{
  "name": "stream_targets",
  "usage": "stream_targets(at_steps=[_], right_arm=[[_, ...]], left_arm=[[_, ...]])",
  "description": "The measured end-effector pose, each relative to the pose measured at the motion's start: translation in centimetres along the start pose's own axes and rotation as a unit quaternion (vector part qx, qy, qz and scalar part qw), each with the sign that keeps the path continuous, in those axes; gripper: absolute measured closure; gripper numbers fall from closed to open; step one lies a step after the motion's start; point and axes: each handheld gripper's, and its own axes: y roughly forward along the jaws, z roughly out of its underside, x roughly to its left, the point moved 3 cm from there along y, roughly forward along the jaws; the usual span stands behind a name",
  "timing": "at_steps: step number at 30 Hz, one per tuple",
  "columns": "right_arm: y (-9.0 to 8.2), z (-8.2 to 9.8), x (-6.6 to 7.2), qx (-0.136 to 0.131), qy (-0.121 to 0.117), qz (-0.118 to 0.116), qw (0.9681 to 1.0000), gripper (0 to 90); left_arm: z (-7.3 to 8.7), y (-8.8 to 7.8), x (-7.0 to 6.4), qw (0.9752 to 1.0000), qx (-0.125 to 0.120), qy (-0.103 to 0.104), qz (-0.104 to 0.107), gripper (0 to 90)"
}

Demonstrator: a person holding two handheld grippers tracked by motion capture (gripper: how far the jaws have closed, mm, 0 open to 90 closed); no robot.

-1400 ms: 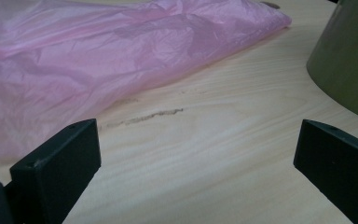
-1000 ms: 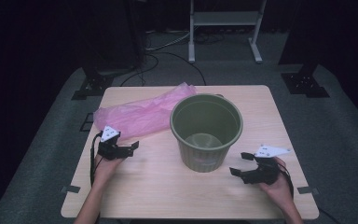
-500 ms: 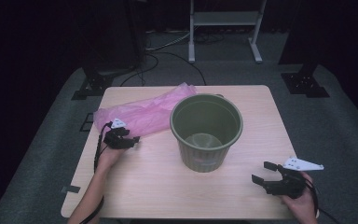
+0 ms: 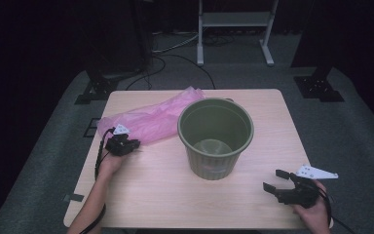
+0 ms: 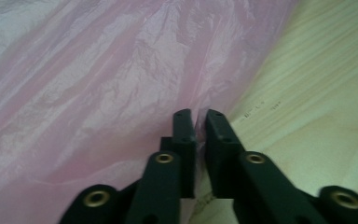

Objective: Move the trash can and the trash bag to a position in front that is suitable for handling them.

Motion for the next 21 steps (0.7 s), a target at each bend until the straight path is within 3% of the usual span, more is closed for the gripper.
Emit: stream_targets(at_steps=[1, 8, 13, 16, 17, 21], right_arm=[[0.0, 0.0, 0.0, -0.001, 0.002, -0.001, 1.0000, 14.9], [-0.3, 0.3, -0.1, -0.006, 0.009, -0.001, 0.9999, 15.2], [-0.6, 0.3, -0.1, -0.010, 0.009, 0.001, 0.9999, 15.2], [-0.6, 0.3, -0.1, -0.011, 0.010, 0.001, 0.9999, 15.2], [-0.7, 0.2, -0.1, -0.013, 0.011, 0.001, 0.9999, 15.2], [-0.7, 0.3, 0.0, -0.013, 0.012, 0.000, 0.9998, 15.2]], left_arm=[[0.1, -0.1, -0.1, 1.0000, 0.003, 0.003, -0.002, 89.7], [1.1, -2.3, -0.9, 0.9997, 0.008, 0.019, 0.016, 89.9], [2.7, -6.0, -1.2, 0.9993, 0.002, 0.027, 0.026, 89.9], [3.3, -7.0, -1.5, 0.9990, 0.003, 0.033, 0.029, 89.9], [4.2, -8.2, -1.7, 0.9988, 0.004, 0.037, 0.032, 89.8], [5.9, -10.1, -1.9, 0.9985, 0.008, 0.041, 0.035, 89.8]])
